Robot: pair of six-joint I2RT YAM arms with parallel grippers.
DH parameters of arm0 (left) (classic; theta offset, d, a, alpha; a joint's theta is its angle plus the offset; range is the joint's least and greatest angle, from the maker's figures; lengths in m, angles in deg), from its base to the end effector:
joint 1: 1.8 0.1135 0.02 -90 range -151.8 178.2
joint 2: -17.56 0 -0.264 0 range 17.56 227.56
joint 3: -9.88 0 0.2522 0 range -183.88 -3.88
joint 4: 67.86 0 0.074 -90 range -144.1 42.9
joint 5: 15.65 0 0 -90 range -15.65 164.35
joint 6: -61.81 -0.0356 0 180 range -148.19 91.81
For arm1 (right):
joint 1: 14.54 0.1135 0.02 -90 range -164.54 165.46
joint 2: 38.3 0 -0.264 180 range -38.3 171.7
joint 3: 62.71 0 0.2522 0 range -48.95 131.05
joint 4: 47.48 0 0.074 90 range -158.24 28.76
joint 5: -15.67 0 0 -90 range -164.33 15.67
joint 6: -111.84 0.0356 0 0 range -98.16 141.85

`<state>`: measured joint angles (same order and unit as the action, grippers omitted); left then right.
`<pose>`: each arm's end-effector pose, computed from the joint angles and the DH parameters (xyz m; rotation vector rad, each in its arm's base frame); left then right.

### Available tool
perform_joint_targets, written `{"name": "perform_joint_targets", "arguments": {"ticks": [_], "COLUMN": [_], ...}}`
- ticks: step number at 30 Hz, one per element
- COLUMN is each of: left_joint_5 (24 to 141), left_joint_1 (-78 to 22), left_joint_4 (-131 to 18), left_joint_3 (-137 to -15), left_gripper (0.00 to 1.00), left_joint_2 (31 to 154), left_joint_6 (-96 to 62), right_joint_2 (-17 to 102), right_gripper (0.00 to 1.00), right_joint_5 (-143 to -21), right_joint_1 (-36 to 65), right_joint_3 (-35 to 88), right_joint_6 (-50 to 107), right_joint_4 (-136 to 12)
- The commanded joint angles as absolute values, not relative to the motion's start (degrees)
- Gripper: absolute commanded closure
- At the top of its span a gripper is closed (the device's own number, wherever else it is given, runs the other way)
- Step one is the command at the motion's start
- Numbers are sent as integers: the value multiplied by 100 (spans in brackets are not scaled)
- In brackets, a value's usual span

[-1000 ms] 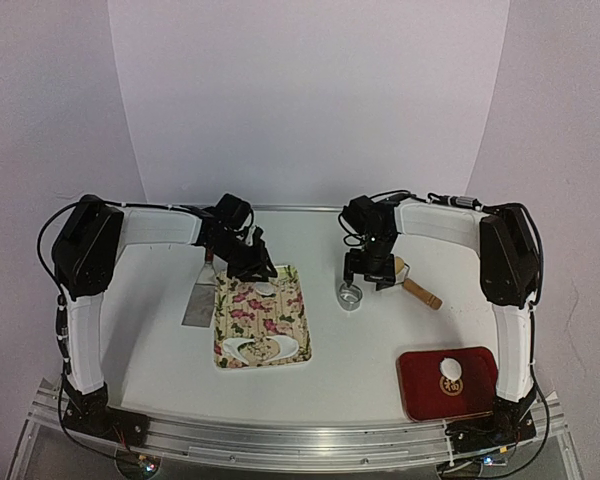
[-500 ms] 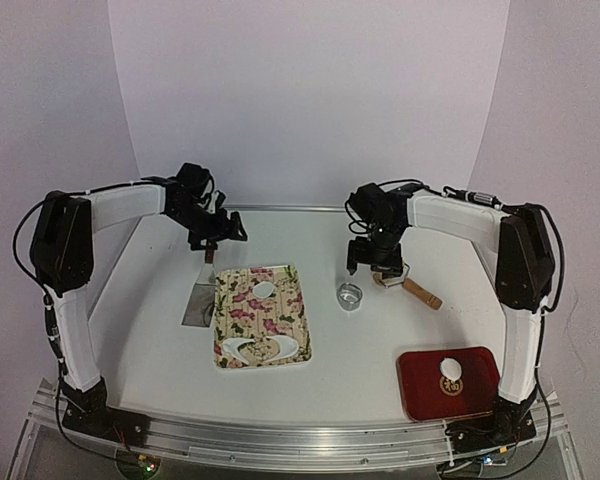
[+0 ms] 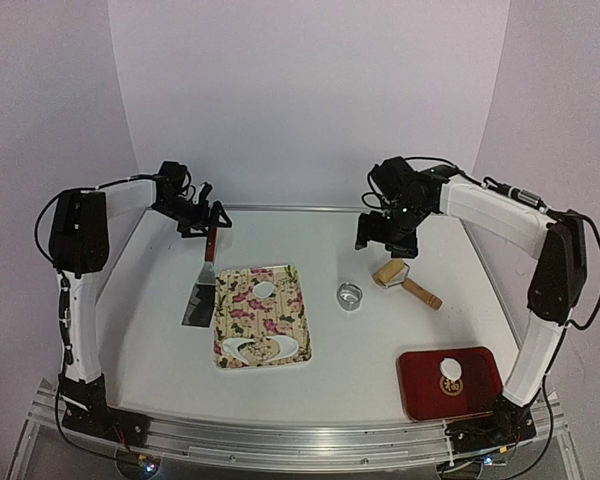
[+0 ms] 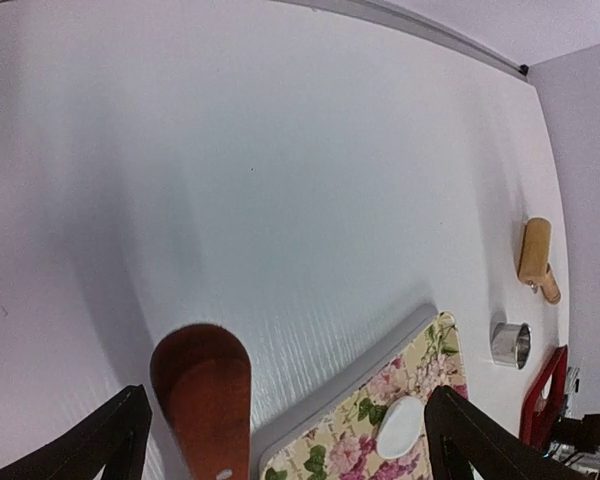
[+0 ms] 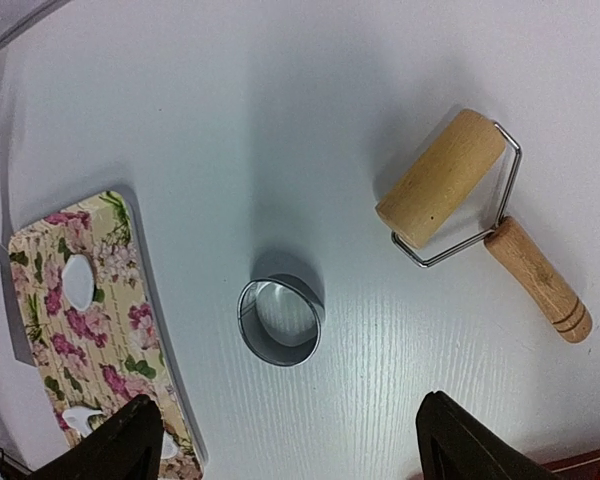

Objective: Roll out the dumpling wrappers from the dough

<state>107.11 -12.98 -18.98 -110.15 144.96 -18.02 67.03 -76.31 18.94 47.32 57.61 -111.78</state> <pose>0.4752 -0.1136 0.2045 0.2483 2.5322 -0.8744 0.3301 0.2198 0.2943 0.0411 2.6879 0.4532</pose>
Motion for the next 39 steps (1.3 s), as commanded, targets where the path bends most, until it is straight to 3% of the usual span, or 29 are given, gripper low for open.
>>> {"name": "perform_joint_targets", "arguments": {"ticks": [1,9,16,20,27,39], "left_joint_5": [11412,11984,12649,12538,12115,10969], "left_joint_1": [-1127,-772,-716,-718,-704,-698], "left_joint_4": [-1615,-1751,-1768,-1777,-1640,-1350], "left_joint_3": [-11602,-11409,-11387,-11275,-11213,-10609], "left_gripper": [4,16,50,78,98,100], "left_joint_2": [14957,14968,15081,14975,14472,12967], "left_joint_6": [-2277,-2499,-2552,-2658,-2983,-3149], "right_joint_2": [6287,5923,5966,6014,6232,6684], "right_gripper": [13,14,14,14,14,13], "right_joint_5": [-7655,-7606,-7676,-7711,-7844,-8565], "right_joint_1": [1805,1716,1685,1679,1676,1679], "right_joint_3": [4584,4208,4227,4278,4538,5141], "right_joint_6": [5741,5864,5770,5700,5529,4925], "right_joint_4": [-11117,-11107,-11107,-11104,-11094,-10980]}}
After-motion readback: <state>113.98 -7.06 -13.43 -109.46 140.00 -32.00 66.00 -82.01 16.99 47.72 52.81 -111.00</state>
